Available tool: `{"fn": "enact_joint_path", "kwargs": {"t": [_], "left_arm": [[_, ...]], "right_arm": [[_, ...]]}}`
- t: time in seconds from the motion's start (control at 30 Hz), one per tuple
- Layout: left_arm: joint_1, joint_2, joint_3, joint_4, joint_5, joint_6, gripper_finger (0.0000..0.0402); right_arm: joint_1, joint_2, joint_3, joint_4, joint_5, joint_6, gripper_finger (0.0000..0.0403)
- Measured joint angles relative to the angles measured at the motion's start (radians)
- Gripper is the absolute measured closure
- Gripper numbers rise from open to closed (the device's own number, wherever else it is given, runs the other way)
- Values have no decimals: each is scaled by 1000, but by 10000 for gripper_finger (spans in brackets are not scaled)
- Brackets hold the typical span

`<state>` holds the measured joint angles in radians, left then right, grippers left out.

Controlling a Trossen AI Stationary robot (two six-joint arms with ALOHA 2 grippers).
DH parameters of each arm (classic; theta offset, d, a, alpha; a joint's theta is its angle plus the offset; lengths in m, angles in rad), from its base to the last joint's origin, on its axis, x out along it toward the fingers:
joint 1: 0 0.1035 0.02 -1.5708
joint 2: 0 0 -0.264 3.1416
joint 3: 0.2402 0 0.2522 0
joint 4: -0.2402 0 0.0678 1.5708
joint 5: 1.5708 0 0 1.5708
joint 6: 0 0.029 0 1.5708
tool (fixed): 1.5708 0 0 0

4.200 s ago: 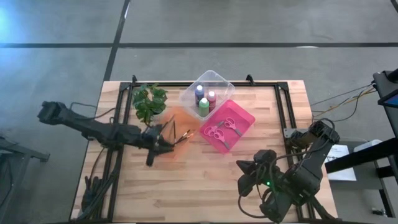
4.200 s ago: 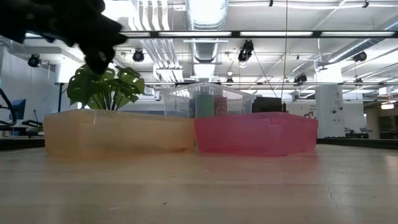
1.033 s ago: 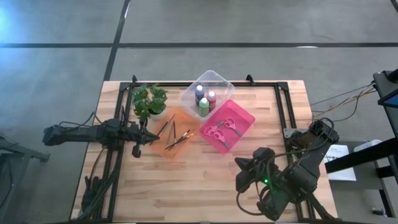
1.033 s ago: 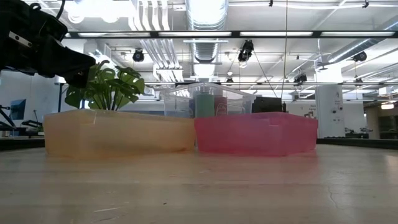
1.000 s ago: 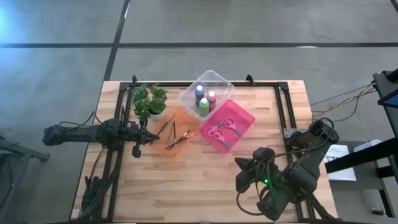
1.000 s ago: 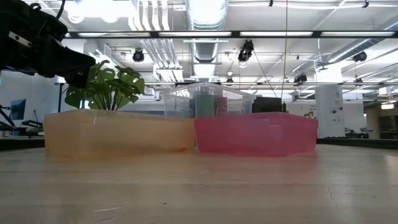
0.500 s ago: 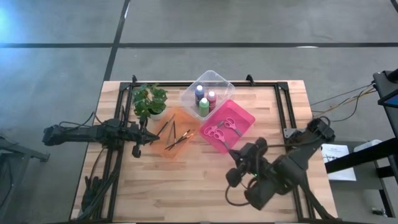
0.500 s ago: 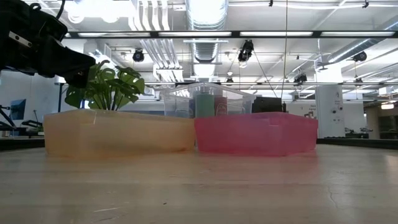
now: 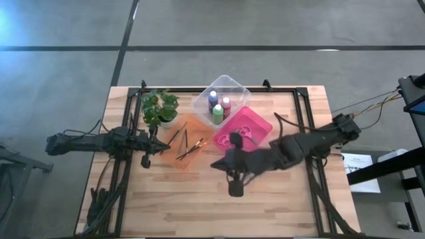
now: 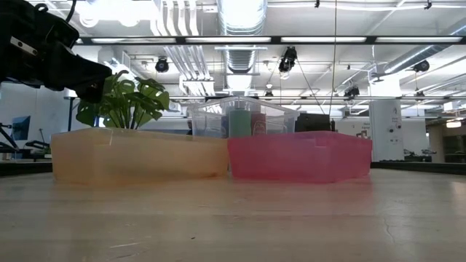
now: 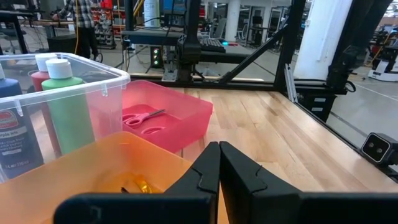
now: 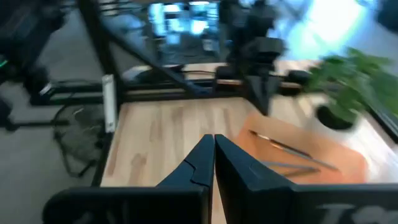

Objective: Pick & Place Paint Supplies
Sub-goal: Return to Home Position

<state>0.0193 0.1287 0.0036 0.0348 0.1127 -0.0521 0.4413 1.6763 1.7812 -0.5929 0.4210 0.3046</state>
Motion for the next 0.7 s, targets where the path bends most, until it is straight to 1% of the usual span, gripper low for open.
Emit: {"fn": "enact_joint_path", "kwargs": {"t": [0.03, 0.1, 0.27, 0.33, 0.47, 0.7], "left_arm": [[0, 0, 0, 0, 0, 0, 387], [0, 0, 0, 0, 0, 0, 387], [0, 8, 0, 0, 0, 0, 387], [0, 9, 0, -2, 0, 0, 387], [0, 14, 0, 0, 0, 0, 387], [-1, 22, 0, 0, 0, 0, 387]], "right_arm": [[-18, -8, -33, 44, -53, -43, 394], [-47, -29, -93, 102, -123, -108, 394], [-106, -109, -248, 180, -251, -205, 394], [-117, -153, -319, 237, -288, -239, 394], [-137, -252, -486, 332, -306, -267, 394], [-160, -442, -782, 496, -297, -265, 394]]}}
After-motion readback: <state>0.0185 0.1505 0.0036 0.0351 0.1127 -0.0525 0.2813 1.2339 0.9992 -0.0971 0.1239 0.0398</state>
